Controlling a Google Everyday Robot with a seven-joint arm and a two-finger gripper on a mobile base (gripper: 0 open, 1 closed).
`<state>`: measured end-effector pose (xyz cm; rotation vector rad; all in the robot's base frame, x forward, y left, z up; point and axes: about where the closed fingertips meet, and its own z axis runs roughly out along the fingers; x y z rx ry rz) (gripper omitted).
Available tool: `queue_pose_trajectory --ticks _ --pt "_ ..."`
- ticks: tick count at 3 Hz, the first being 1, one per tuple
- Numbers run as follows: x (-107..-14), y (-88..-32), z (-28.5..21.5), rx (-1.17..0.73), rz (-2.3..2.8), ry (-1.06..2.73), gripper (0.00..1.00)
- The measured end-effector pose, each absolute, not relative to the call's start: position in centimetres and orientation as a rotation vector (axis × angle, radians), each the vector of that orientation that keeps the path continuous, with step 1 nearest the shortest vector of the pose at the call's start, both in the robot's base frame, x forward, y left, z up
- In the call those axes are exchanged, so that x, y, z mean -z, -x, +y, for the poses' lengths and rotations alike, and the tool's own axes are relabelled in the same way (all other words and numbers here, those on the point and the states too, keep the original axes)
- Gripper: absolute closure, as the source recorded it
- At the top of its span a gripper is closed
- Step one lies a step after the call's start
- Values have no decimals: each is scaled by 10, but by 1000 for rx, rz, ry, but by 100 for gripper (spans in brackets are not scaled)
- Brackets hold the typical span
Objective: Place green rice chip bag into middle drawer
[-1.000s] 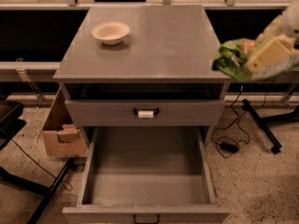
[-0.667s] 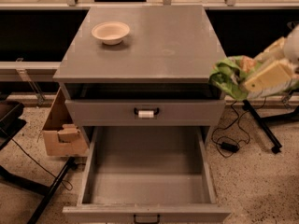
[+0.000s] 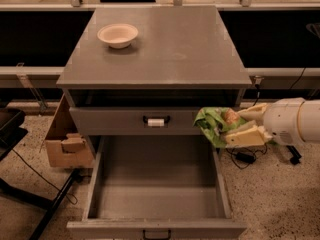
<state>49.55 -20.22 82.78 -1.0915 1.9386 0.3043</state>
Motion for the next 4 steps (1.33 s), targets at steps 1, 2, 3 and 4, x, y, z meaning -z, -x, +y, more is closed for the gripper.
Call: queue_pose_trajectory --ticks 1,2,3,4 --pt "-829 -496 -202 -303 1937 1091 100" --pt "-801 -493 -186 -330 1960 1094 100" --pt "-746 -490 -147 -428 2007 1097 100" --pt "-684 -495 -97 -531 2059 1112 100"
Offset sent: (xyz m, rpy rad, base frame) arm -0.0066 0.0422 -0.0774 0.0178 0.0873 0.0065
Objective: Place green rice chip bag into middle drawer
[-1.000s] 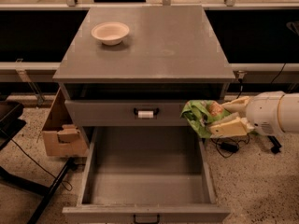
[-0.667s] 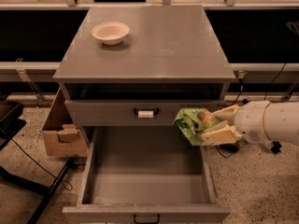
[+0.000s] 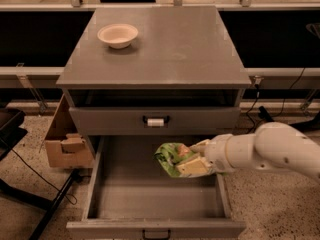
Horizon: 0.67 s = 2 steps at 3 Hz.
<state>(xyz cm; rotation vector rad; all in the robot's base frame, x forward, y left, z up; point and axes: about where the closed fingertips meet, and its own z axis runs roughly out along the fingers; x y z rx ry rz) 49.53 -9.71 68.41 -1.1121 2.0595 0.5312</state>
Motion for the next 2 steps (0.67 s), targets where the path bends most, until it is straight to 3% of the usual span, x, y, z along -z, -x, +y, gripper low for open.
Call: queue_pose_trajectory --ticks 2 --pt "-617 -522 -40 -569 2137 1214 100"
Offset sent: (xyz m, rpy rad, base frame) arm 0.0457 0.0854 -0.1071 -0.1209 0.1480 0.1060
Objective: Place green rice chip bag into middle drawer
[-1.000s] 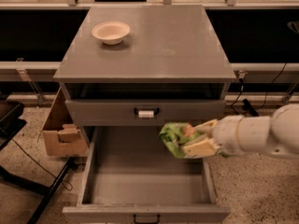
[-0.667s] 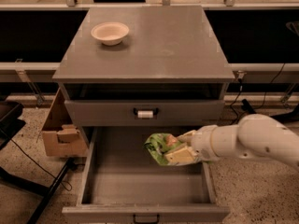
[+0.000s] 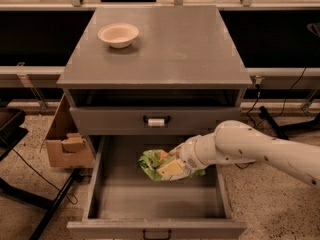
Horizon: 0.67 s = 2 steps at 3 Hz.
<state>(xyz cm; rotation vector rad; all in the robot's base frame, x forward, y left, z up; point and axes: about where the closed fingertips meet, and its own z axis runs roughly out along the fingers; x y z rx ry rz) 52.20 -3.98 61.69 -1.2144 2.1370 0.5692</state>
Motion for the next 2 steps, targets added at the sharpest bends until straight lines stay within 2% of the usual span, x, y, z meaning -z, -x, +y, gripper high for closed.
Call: queue_pose_trajectory --ticks 2 --pt "-547 -524 -8 -562 2231 1278 100"
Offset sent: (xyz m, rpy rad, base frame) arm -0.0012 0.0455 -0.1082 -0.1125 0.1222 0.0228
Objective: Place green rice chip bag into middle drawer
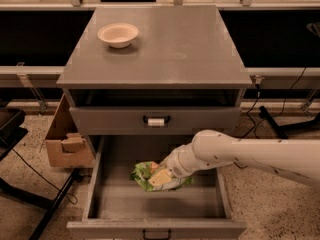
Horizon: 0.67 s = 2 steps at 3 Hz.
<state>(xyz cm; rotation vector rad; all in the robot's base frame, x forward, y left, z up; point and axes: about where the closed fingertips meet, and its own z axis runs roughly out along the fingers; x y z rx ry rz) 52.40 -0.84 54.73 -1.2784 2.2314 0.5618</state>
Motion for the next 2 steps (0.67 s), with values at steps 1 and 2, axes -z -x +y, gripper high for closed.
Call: queue_pose_trajectory --ticks 1,2 --pt "-545 -524 -5 -563 2233 1283 83" --pt "-545 -524 -5 -563 2233 1283 60"
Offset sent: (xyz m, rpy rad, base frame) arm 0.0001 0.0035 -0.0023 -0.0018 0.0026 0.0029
